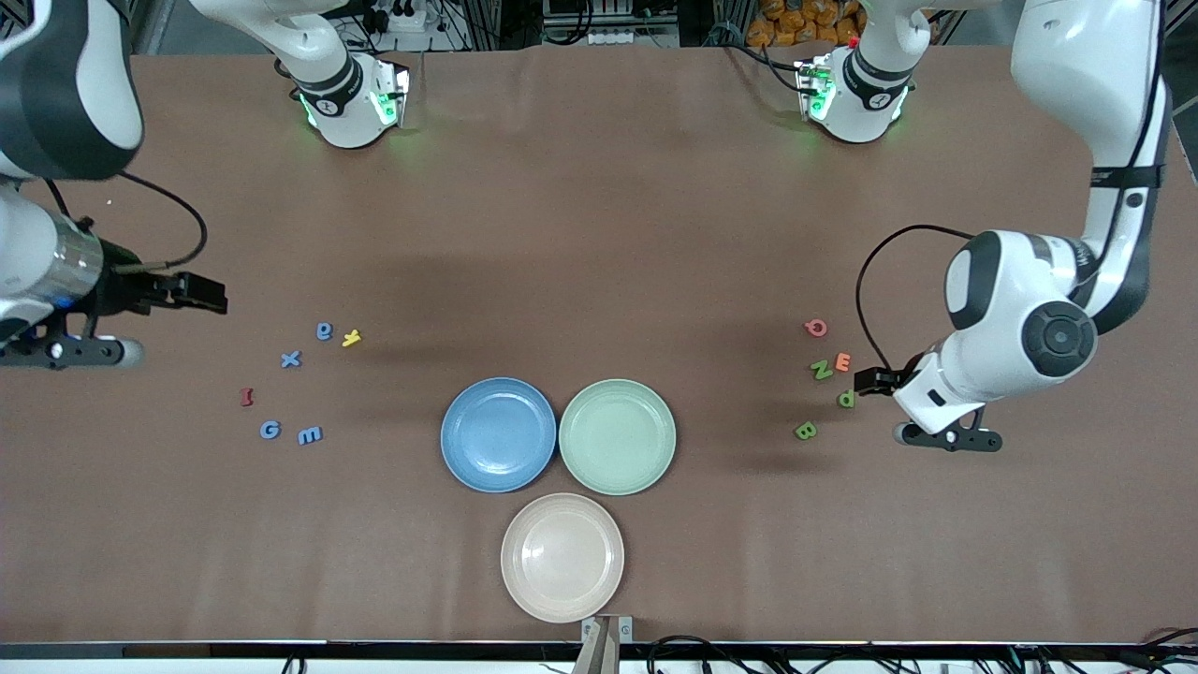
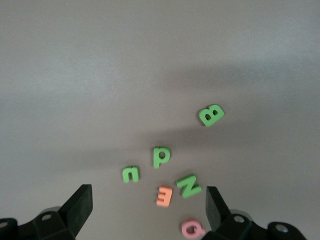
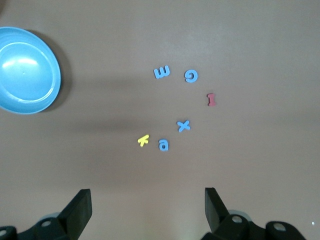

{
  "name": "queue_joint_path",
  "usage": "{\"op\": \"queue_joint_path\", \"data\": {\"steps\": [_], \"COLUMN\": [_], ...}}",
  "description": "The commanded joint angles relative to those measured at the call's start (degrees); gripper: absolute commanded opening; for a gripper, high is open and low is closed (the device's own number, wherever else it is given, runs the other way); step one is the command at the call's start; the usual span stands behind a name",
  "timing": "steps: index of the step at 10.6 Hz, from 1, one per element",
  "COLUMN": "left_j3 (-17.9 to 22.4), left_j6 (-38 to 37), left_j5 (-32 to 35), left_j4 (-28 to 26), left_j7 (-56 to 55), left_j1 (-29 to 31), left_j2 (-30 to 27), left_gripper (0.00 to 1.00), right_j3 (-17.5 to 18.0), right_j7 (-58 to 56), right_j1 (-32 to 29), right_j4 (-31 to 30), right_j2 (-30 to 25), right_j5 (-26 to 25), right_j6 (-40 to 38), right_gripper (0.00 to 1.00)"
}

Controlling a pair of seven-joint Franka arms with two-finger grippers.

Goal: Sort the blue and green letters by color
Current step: 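Grasp the blue m with the right gripper while the left gripper grasps the green p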

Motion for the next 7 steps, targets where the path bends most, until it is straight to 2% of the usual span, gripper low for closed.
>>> {"op": "queue_joint_path", "data": {"steps": [1, 3, 5, 7], "left_j3": [0.04, -0.05, 0.04, 0.04], "left_j6": [11.91, 14.73, 18.33, 20.54], "left_j5": [1.36, 4.68, 4.7, 4.79], "left_j4": [-9.87, -9.79, -9.7, -9.0], "left_j7": [0.61, -0.18, -1.31, -3.16], "left_j1": [-0.41, -0.51, -0.42, -0.33], "left_j2": [-2.18, 0.62, 3.09, 5.63], "left_gripper": [1.0, 1.0, 1.0, 1.0], "right_j3": [-0.02, -0.02, -0.02, -0.02], "right_j7": [-0.53, -0.7, -0.88, -0.96], "right_j1": [-1.31, -1.5, -1.84, -3.51], "right_j4": [-7.75, -13.65, -18.58, -18.43], "right_j2": [0.39, 0.65, 1.44, 5.47], "right_j5": [-0.15, -0.15, 0.2, 6.15], "right_j6": [11.16, 20.31, 27.01, 28.26], "right_gripper": [1.0, 1.0, 1.0, 1.0]}}
